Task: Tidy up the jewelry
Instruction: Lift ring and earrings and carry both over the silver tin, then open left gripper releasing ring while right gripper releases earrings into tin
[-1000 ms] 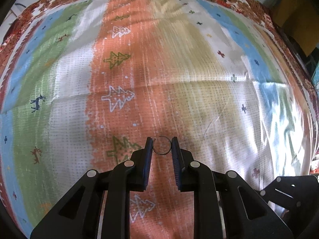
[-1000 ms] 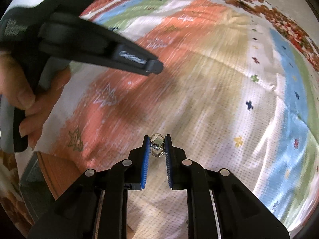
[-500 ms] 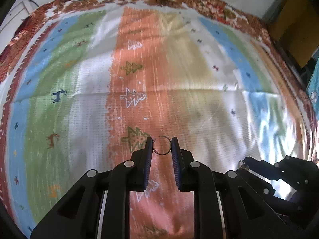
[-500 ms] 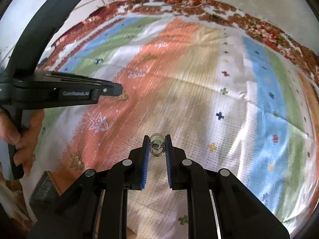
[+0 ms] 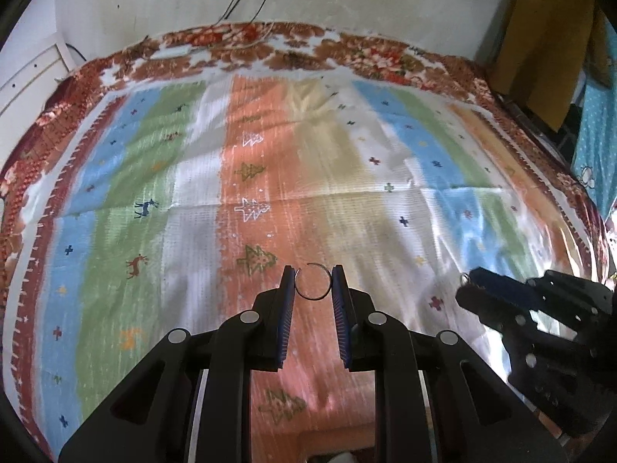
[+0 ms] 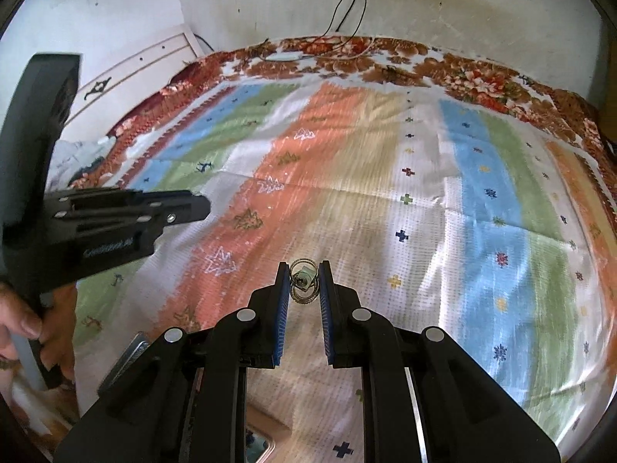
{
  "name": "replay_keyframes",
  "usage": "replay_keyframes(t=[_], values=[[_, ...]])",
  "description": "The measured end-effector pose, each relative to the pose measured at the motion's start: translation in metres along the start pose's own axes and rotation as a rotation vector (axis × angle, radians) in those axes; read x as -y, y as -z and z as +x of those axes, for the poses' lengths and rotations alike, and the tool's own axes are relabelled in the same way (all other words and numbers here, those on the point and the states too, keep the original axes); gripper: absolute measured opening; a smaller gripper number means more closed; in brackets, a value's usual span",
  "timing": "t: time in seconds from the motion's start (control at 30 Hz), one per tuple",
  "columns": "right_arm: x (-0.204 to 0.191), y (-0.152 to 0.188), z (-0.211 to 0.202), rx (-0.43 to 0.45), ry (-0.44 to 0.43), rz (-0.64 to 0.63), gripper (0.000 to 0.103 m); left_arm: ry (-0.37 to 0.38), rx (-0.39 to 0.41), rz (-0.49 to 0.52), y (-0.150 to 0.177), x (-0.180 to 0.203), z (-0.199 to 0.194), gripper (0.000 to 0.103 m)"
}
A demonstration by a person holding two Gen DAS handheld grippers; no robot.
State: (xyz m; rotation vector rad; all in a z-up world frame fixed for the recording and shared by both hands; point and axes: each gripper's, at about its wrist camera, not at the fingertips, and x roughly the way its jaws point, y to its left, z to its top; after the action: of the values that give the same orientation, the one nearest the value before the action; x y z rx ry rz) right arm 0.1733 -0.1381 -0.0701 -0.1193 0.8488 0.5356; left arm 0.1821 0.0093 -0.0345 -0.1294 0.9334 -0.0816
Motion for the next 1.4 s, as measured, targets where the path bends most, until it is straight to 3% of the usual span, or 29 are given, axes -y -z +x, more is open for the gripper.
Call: replay_keyframes(t=[0.37,0.77,1.1,1.4], values=[[0.004,0.013,-0.03,0.085,-0.008,0.064,0.016,-0.006,0.107,0.019,0.03,0.009,-0.041,0.019],[-0.004,0.029,-0.051,0.13,-0.026,0.043,0.016,0.002,0.227,0.073,0.06,0.023,-0.08,0.019],[-0.019,0.046,-0.077,0.192,-0.068,-0.005,0.016,0.01,0.274,0.124,0.088,0.034,-0.104,0.019],[-0.041,0.064,-0.092,0.204,-0.163,-0.062,0.016,0.022,0.29,0.12,0.108,0.038,-0.12,0.019]])
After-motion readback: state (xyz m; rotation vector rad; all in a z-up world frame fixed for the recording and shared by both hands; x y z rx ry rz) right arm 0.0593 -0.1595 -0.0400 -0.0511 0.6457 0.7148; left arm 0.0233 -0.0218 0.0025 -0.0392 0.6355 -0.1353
